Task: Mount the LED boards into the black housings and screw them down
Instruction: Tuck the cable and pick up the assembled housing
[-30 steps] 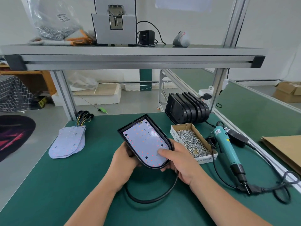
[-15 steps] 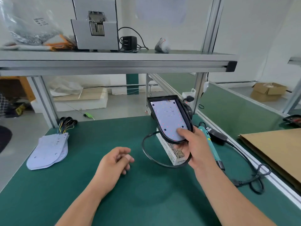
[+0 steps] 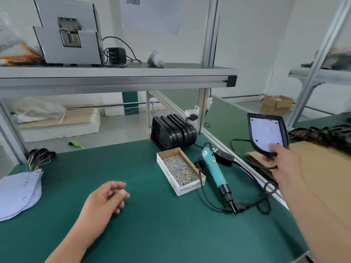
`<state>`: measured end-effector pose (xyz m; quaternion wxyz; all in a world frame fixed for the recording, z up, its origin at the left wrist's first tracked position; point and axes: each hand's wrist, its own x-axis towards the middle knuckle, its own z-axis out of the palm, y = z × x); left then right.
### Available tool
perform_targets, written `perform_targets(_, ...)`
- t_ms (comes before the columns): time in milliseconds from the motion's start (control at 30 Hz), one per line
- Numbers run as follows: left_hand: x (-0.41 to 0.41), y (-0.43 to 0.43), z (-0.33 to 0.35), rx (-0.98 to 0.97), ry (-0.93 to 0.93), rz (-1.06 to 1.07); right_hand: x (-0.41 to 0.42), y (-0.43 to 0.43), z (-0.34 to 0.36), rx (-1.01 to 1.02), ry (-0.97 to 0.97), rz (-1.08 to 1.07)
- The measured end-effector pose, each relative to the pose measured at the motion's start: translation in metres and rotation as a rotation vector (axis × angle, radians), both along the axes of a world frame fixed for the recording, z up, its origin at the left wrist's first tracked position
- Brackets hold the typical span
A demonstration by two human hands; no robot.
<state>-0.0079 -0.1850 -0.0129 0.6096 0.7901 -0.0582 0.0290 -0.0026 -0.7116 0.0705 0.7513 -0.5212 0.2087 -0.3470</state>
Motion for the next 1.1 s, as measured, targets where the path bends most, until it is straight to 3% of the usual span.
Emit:
perform_targets(233, 0.003, 0.002, -0.002, -0.003, 0.008, -0.019, -0.022, -0.068, -0.03, -0.056, 0.279, -0.357)
perform_targets(500, -0.001, 0.0, 0.001, -0.029, -0.002, -0.049, -0.026, -0.074, -0.031, -0.063, 0.345, -0.384)
perform_targets(800, -0.005, -0.003, 0.008, -0.077, 0.014, -0.057, -0.028, -0.069, -0.038, -0.392, 0.641, -0.496)
perform_targets(1100, -0.006, -0.002, 0.008, -0.086, 0.05, -0.052, -0.023, -0.051, -0.046, -0.677, 0.581, -0.533)
